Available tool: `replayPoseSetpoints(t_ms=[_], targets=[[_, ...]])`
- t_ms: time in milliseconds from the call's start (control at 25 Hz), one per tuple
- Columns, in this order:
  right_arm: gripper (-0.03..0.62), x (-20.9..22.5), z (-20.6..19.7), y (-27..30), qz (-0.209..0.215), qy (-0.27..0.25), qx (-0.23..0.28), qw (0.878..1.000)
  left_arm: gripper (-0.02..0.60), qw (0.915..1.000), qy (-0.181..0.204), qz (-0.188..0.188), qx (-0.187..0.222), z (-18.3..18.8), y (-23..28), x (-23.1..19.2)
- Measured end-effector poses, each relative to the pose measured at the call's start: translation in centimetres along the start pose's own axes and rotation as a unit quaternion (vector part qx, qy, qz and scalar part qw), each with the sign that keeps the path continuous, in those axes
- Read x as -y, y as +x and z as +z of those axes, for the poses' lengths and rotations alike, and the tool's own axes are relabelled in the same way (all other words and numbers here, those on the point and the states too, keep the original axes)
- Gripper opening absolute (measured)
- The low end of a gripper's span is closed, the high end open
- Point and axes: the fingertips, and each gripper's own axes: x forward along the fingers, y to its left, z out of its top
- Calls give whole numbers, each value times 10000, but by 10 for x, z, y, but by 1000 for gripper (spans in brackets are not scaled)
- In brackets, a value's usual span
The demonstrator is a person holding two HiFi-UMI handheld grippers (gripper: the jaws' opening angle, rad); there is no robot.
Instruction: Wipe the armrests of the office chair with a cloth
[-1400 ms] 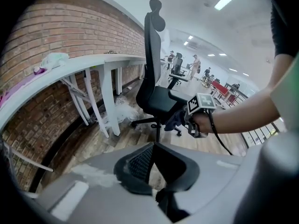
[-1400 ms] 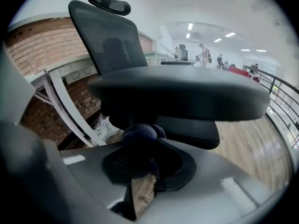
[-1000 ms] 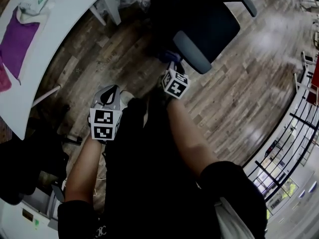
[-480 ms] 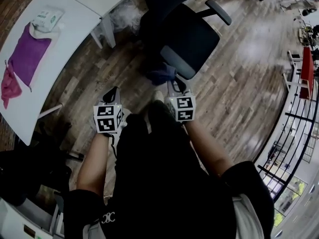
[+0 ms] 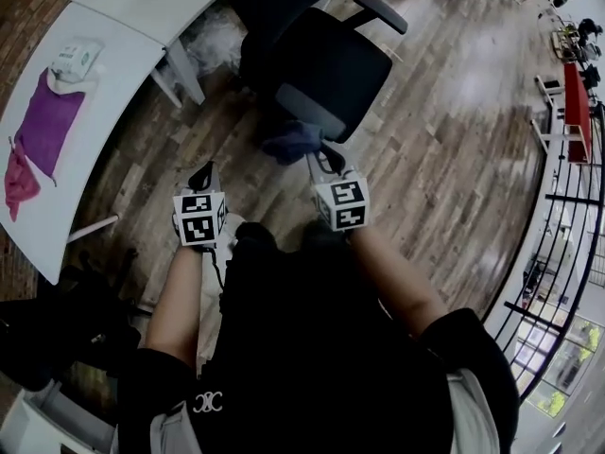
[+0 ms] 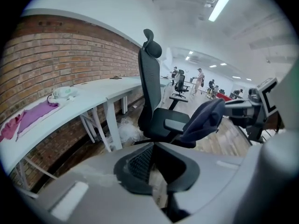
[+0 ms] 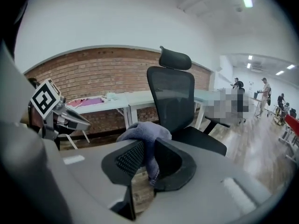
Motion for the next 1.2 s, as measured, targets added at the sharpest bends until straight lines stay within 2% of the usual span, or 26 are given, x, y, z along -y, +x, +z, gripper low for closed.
replayPoseSetpoints(t_ms=[120,200,320,440,640,800,1040,1200], targets=[[72,11,-5,-17,113,53,108,9999,6,9999,99,-32,9,10,0,30],[72,21,-9,-28,233,53,176,9996,6,9999,20,-161,41,22,1,60],[72,45,-5,-46,502,-38,300,9983,6,9991,-19,-361,236,51,4,114],[72,88,-9,-76,631,-68,362,9973,6,9981,51,-436,434,76,14,181],[72,183,-22,-130,470,94,532,9974,6,9981,182,-298,510,98,39,276],[72,249,-39,-171,317,206,542,9978,6,9973,350,-337,557,115,55,339],[72,316,-52,-200,75,353,613,9975,6,9951,296,-709,619,138,88,402],[72,349,-57,-207,-1,479,655,9967,6,9941,472,-835,515,155,117,432]])
